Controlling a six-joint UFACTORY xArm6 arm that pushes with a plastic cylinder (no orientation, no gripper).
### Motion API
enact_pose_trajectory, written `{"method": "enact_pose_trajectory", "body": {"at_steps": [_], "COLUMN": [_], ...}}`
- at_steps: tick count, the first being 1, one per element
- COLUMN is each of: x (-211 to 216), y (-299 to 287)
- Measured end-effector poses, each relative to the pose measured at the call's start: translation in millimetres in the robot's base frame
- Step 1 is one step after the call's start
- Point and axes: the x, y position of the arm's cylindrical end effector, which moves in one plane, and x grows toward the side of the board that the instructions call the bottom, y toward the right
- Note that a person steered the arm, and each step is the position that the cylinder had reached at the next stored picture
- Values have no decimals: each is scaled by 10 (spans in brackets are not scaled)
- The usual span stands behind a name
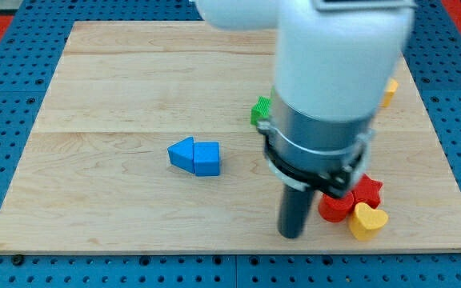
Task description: Move the yellow heart to the right of the red star
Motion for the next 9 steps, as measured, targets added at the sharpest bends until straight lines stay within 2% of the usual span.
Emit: {"method": "enact_pose_trajectory", "body": {"at_steps": [4,9], "x": [1,-108], "y": [962,1195]}}
